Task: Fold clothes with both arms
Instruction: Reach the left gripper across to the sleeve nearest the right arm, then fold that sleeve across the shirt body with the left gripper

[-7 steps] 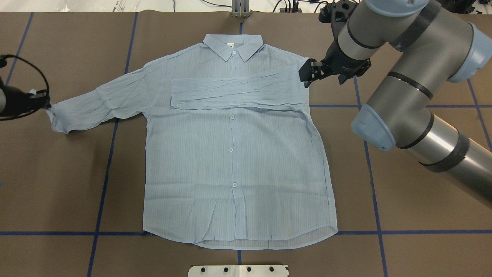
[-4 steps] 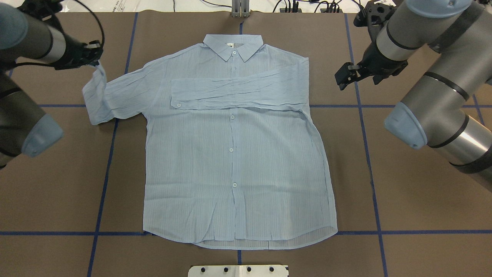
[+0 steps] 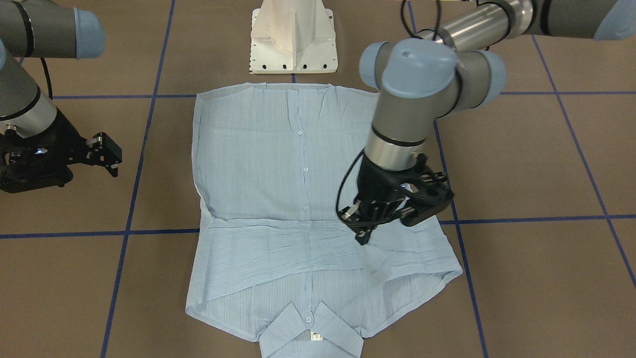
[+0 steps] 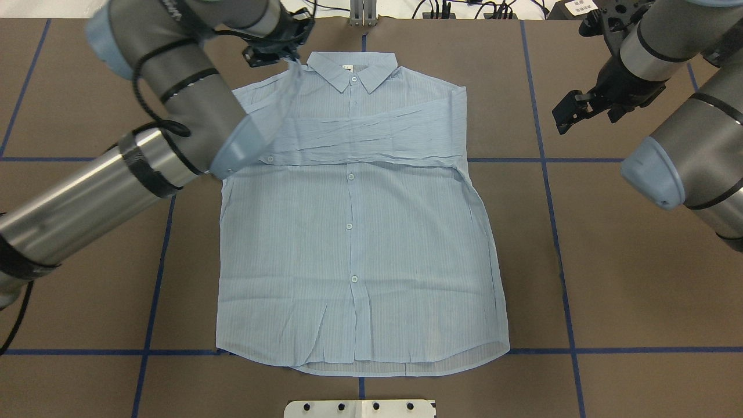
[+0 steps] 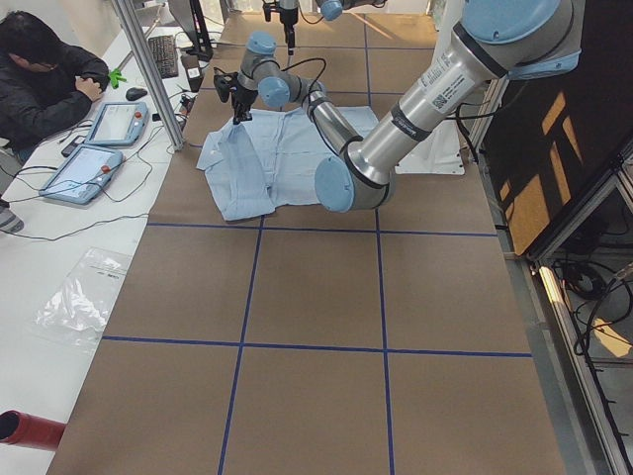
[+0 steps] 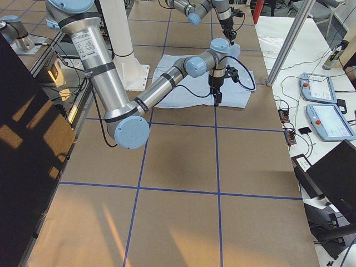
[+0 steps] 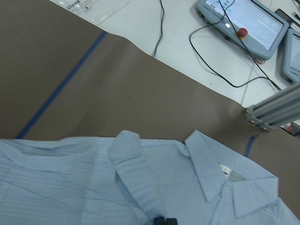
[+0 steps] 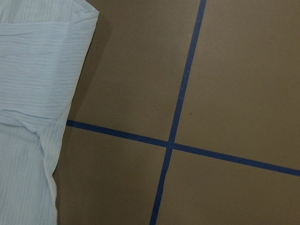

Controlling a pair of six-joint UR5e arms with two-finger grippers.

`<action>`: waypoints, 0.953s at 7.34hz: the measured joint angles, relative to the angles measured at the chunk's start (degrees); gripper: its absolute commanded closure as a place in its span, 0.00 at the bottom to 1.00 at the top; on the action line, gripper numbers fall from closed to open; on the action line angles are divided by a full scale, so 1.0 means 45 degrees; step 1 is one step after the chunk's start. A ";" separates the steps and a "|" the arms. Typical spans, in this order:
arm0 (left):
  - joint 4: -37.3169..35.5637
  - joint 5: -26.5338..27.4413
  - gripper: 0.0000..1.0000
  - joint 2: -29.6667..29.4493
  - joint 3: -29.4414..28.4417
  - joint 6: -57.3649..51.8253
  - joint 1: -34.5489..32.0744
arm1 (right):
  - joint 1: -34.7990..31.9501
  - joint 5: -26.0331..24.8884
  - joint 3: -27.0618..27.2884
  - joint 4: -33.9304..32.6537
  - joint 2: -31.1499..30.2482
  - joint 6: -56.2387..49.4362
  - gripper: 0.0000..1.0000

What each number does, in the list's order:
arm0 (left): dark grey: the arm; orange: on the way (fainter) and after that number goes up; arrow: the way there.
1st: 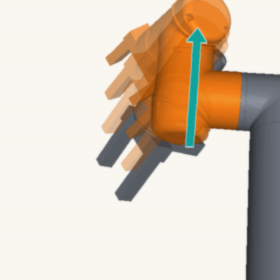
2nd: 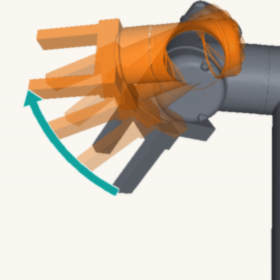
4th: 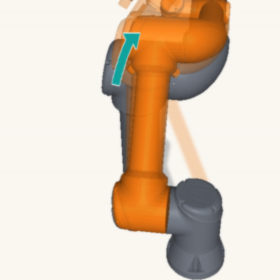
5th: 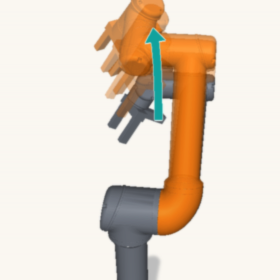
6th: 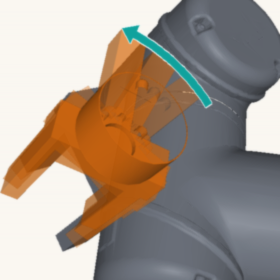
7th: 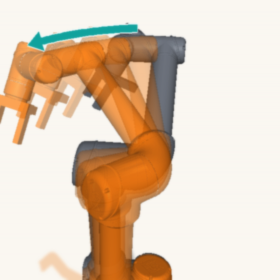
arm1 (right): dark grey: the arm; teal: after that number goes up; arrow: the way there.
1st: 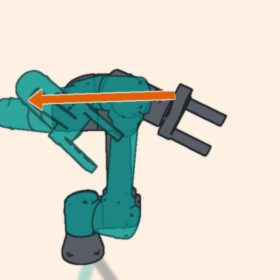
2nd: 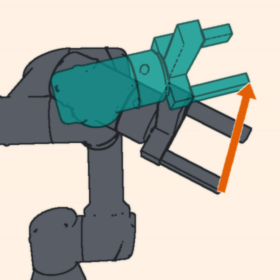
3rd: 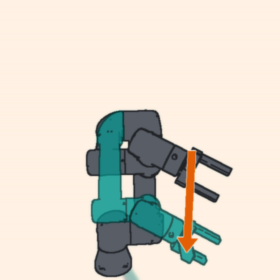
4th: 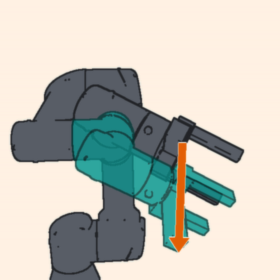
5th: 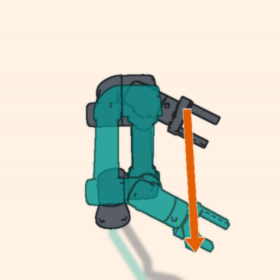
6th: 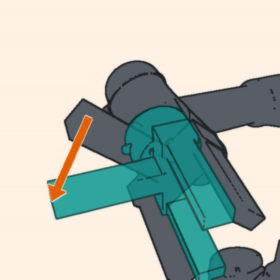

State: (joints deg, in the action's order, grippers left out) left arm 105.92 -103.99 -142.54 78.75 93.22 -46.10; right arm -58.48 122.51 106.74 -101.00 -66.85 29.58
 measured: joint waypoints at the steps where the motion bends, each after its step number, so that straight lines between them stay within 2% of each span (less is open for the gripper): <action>1: 0.0737 0.0101 1.00 -0.0367 -0.0702 0.0491 0.0556 | -0.0042 0.0061 -0.0026 0.0009 -0.0031 -0.0042 0.00; 5: 0.1475 0.0570 1.00 -0.0576 -0.1488 0.0929 0.1649 | -0.0046 0.0066 -0.0113 0.0077 -0.0060 -0.0047 0.00; 6: 0.1540 0.0678 0.93 -0.0695 -0.1554 0.1137 0.1931 | -0.0048 0.0074 -0.0113 0.0079 -0.0063 -0.0038 0.00; 7: 0.1592 0.0839 0.01 -0.0896 -0.1595 0.1506 0.2264 | -0.0050 0.0084 -0.0103 0.0080 -0.0084 -0.0037 0.00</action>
State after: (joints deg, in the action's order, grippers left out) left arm 113.08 -100.22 -146.57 71.57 100.00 -35.92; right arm -58.71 122.88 106.27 -100.64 -67.23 29.41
